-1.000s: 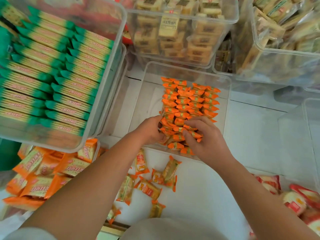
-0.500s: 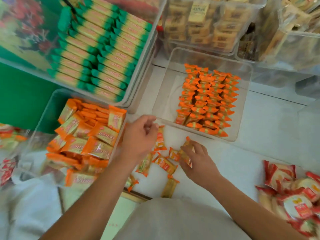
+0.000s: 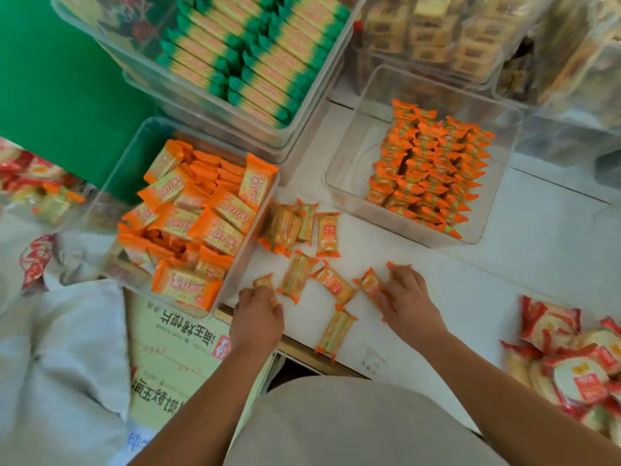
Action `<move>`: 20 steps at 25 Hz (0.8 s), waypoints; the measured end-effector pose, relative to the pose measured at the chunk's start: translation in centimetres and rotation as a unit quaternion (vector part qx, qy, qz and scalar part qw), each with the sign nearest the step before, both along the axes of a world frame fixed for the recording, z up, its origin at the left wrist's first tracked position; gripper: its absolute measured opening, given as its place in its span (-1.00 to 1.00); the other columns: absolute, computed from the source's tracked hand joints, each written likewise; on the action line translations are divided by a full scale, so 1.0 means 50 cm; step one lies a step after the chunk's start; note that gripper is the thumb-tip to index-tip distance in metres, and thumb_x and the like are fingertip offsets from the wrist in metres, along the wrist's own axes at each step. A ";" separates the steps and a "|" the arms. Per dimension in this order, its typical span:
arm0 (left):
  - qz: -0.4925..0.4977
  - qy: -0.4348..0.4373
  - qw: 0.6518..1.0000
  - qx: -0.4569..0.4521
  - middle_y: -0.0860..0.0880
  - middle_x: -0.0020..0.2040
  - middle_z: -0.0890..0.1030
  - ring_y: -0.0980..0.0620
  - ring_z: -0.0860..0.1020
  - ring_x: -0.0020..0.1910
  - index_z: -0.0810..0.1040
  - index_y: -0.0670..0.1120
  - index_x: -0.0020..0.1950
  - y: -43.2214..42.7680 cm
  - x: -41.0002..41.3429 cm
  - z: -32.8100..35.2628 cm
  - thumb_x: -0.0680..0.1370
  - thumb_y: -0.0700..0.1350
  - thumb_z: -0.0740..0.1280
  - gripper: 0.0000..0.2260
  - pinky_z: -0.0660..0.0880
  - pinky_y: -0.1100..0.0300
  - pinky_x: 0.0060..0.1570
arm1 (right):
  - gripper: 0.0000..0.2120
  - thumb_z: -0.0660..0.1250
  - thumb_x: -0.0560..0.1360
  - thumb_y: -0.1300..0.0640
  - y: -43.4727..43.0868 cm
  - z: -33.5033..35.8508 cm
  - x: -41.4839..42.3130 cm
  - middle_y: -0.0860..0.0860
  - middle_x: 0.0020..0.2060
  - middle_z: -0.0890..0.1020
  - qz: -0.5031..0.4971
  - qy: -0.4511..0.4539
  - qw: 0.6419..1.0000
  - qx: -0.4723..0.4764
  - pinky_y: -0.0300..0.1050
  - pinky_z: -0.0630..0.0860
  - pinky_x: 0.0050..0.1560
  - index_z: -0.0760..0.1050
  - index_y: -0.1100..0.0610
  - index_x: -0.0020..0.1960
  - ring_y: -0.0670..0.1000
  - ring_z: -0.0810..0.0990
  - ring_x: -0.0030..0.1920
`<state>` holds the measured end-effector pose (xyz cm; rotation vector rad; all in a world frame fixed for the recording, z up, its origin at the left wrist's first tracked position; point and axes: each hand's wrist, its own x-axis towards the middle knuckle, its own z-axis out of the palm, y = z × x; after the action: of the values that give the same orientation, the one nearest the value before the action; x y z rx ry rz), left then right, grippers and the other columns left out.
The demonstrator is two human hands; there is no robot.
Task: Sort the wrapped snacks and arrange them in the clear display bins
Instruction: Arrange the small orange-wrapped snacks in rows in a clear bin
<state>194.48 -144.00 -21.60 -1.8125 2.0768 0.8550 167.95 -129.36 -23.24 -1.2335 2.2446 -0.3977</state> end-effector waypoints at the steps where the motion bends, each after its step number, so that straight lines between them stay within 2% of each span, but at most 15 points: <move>1: -0.012 0.008 1.000 -0.008 -0.14 0.30 0.40 -0.26 0.53 0.18 0.51 -0.04 0.27 0.005 -0.008 -0.005 0.58 0.00 0.40 -0.71 0.55 -0.10 0.14 | -0.80 0.39 0.61 0.09 0.020 0.002 0.002 0.09 0.38 0.47 0.006 0.012 1.000 0.007 0.18 0.60 0.14 0.65 0.17 0.16 0.22 0.33 0.46; 2: -0.020 0.011 1.000 -0.010 -0.12 0.26 0.41 -0.24 0.53 0.15 0.51 -0.04 0.22 0.008 -0.013 -0.011 0.56 0.01 0.43 -0.72 0.55 -0.09 0.11 | -0.80 0.40 0.58 0.16 0.038 0.001 0.003 0.07 0.31 0.48 0.011 0.026 1.000 0.013 0.16 0.64 -0.01 0.63 0.16 0.19 0.22 0.37 0.42; 4: -0.013 0.017 1.000 -0.002 -0.10 0.18 0.42 -0.22 0.53 0.10 0.47 -0.03 0.14 0.018 -0.018 -0.020 0.51 -0.01 0.49 -0.70 0.56 -0.09 0.05 | -0.65 0.40 0.52 0.28 0.073 0.000 0.003 0.07 0.28 0.41 -0.005 0.041 0.999 0.022 0.10 0.63 -0.20 0.57 0.12 0.29 0.22 0.38 0.38; 5: 0.001 0.025 1.000 0.001 -0.08 0.13 0.44 -0.20 0.55 0.07 0.44 -0.03 0.10 0.019 -0.018 -0.018 0.49 -0.04 0.51 -0.70 0.57 -0.07 0.00 | -0.57 0.40 0.50 0.29 0.085 0.000 0.002 0.08 0.31 0.37 -0.032 0.034 0.998 0.035 0.09 0.62 -0.20 0.53 0.08 0.35 0.21 0.35 0.38; 7: 0.045 0.064 0.997 -0.005 -0.03 0.02 0.50 -0.15 0.58 -0.05 0.41 -0.01 0.02 0.021 -0.018 -0.004 0.47 -0.11 0.49 -0.71 0.53 0.03 -0.16 | -0.51 0.46 0.51 0.16 0.102 0.005 0.000 0.07 0.34 0.31 -0.100 -0.003 0.992 0.076 0.11 0.60 -0.03 0.46 0.01 0.41 0.17 0.33 0.37; 8: 0.070 0.087 0.994 -0.010 0.01 -0.03 0.53 -0.12 0.59 -0.10 0.40 0.00 0.01 0.025 -0.020 0.010 0.46 -0.13 0.48 -0.72 0.49 0.08 -0.22 | -0.50 0.48 0.51 0.08 0.107 0.009 -0.002 0.05 0.33 0.33 -0.127 -0.024 0.987 0.092 0.12 0.58 0.05 0.44 0.00 0.42 0.14 0.36 0.34; 10: 0.122 0.140 0.983 -0.012 0.07 -0.11 0.58 -0.05 0.61 -0.18 0.42 0.02 0.02 0.038 -0.032 0.045 0.44 -0.14 0.49 -0.72 0.49 0.11 -0.25 | -0.52 0.48 0.51 -0.01 0.106 0.013 -0.003 0.02 0.24 0.40 -0.165 -0.053 0.981 0.091 0.10 0.56 0.08 0.43 0.01 0.38 0.10 0.45 0.25; 12: 0.188 0.224 0.956 0.018 0.06 -0.07 0.63 0.03 0.65 -0.22 0.45 0.00 0.07 0.060 -0.056 0.092 0.44 -0.18 0.51 -0.69 0.56 0.10 -0.21 | -0.59 0.47 0.52 0.00 0.098 0.017 -0.004 0.00 0.14 0.47 -0.186 -0.068 0.977 0.074 0.09 0.55 0.04 0.44 0.03 0.30 0.09 0.49 0.16; 15: 0.272 0.351 0.885 0.138 -0.07 -0.09 0.73 0.01 0.67 -0.22 0.51 -0.05 0.14 0.093 -0.091 0.150 0.47 -0.27 0.46 -0.70 0.63 0.09 -0.08 | -0.68 0.44 0.53 0.12 0.093 0.030 -0.013 0.01 0.06 0.55 -0.233 -0.114 0.963 0.068 0.01 0.55 -0.06 0.41 0.03 0.22 0.08 0.58 0.02; 17: 0.289 0.387 0.850 0.209 -0.12 -0.05 0.75 -0.07 0.69 -0.10 0.55 -0.07 0.21 0.104 -0.106 0.172 0.50 -0.27 0.43 -0.69 0.64 -0.06 0.10 | -0.68 0.42 0.54 0.18 0.096 0.064 -0.017 0.05 0.03 0.61 -0.332 -0.226 0.915 0.033 0.01 0.60 -0.07 0.41 0.04 0.22 0.06 0.63 -0.07; 20: 0.307 0.444 0.794 0.278 -0.23 0.08 0.72 -0.16 0.71 0.00 0.57 -0.17 0.27 0.115 -0.130 0.197 0.57 -0.35 0.31 -0.71 0.61 -0.13 0.16 | -0.70 0.32 0.58 0.32 0.103 0.152 -0.017 0.18 0.03 0.69 -0.411 -0.419 0.808 -0.058 0.16 0.67 0.11 0.50 0.11 0.28 0.22 0.70 -0.02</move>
<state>187.96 -138.24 -11.77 -1.8852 1.2040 2.5709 167.11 -124.21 -15.66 0.0456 1.8029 -1.1497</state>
